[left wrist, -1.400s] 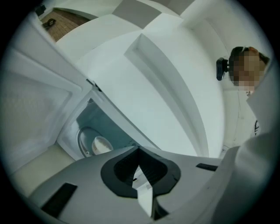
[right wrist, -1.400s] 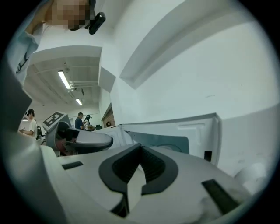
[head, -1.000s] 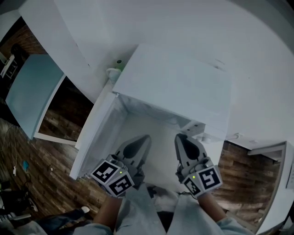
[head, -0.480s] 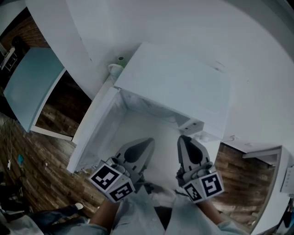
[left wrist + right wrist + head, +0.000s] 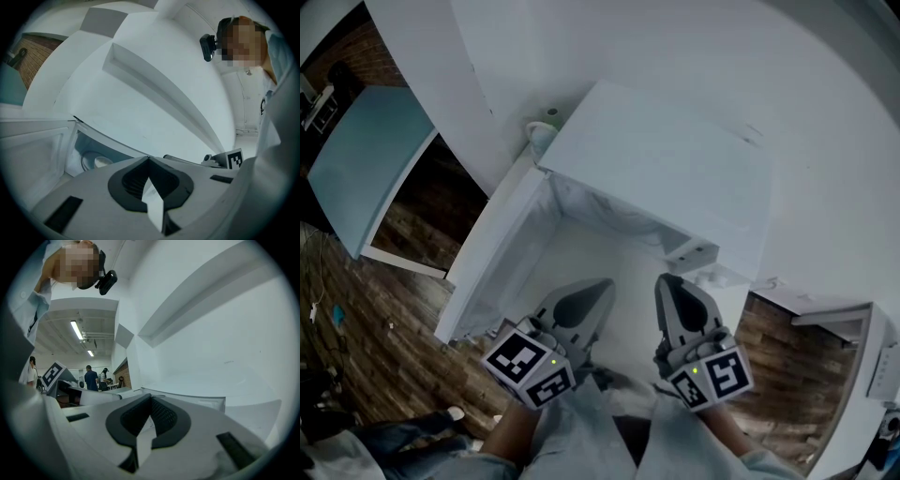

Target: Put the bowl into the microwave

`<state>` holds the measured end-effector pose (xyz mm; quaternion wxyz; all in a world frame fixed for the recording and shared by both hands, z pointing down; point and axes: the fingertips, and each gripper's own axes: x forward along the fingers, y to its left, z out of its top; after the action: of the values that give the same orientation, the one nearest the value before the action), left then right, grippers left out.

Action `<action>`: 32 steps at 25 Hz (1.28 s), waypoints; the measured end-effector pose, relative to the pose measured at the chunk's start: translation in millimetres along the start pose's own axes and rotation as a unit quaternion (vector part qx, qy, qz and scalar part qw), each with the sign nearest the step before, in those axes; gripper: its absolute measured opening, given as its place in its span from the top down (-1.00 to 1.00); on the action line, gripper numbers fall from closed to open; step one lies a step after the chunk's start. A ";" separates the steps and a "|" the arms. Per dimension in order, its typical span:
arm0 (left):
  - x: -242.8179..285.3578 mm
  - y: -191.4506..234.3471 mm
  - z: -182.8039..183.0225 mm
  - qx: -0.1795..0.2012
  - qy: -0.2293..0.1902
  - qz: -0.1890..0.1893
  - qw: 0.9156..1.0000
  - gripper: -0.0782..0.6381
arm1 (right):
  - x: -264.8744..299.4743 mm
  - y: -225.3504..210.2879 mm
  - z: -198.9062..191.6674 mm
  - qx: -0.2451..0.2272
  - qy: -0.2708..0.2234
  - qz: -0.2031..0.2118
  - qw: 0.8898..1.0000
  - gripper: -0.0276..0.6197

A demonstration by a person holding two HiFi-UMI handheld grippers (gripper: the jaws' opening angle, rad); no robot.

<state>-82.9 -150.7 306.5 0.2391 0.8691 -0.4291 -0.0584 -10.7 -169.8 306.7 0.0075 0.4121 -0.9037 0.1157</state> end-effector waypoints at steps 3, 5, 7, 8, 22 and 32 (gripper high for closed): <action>-0.7 1.2 0.1 0.001 0.001 0.002 1.000 0.79 | 0.9 1.0 -0.8 0.003 0.002 0.002 1.000 0.91; -0.9 1.8 -0.8 0.003 0.002 0.003 1.000 0.79 | 1.5 0.9 -1.7 0.007 0.002 0.002 1.000 0.91; -0.8 2.3 -2.0 0.004 0.004 0.003 1.000 0.79 | 1.7 0.7 -2.6 0.009 0.002 0.002 1.000 0.91; -0.9 2.5 -2.3 0.004 0.005 0.003 1.000 0.79 | 1.7 0.8 -2.9 0.009 0.003 0.002 1.000 0.91; 1.2 7.7 -4.6 0.000 0.010 0.001 1.000 0.79 | 6.2 0.1 -8.4 0.010 0.015 0.001 1.000 0.91; 1.8 11.8 -5.1 0.000 0.013 0.006 1.000 0.79 | 11.0 1.3 -11.2 0.010 0.022 0.007 1.000 0.91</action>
<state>-88.7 -156.4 316.7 0.2448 0.8674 -0.4308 -0.0462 -19.8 -174.7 318.5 0.0225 0.4033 -0.9049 0.1341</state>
